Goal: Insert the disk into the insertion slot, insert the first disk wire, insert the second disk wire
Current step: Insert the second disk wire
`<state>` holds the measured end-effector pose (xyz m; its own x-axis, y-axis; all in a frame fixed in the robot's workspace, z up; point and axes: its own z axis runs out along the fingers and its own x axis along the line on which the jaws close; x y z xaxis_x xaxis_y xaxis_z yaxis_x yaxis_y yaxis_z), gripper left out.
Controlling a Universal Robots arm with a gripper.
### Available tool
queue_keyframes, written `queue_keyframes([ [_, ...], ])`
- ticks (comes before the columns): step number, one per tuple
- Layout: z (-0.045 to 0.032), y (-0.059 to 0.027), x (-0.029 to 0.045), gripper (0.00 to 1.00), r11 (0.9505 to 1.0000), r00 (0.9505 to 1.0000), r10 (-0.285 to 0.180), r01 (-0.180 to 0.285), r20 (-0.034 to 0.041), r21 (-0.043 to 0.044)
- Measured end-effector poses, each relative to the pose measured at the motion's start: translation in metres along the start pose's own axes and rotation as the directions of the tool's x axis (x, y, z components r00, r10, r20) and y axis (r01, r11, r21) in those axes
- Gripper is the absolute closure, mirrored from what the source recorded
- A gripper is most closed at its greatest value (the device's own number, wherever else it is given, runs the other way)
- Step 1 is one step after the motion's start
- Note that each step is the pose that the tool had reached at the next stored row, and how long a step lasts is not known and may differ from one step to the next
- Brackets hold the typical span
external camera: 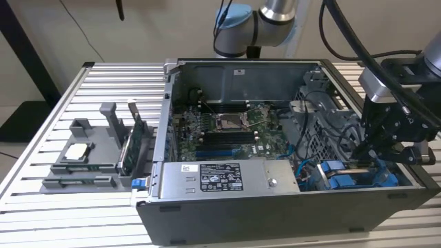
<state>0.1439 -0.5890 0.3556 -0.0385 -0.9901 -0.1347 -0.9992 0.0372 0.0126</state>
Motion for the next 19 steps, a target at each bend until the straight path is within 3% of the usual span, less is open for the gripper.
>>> queue_keyframes([
  [2,-0.0033,0.0014,-0.0004,0.84,1.0000,1.0000,0.000,0.000,0.0041,-0.0001],
  [7,-0.0135,0.0066,-0.0016,0.83,1.0000,0.9997,0.001,-0.001,0.0227,-0.0008],
  [8,-0.0154,0.0079,-0.0018,0.76,1.0000,0.9996,0.001,-0.001,0.0279,-0.0009],
  [14,-0.0160,0.0131,-0.0017,0.76,1.0000,0.9984,0.000,0.000,0.0569,0.0034],
  [15,-0.0160,0.0131,-0.0017,0.76,1.0000,0.9982,0.000,0.000,0.0599,0.0042],
  [19,-0.0159,0.0131,-0.0016,0.78,1.0000,0.9982,0.002,-0.002,0.0608,0.0055],
])
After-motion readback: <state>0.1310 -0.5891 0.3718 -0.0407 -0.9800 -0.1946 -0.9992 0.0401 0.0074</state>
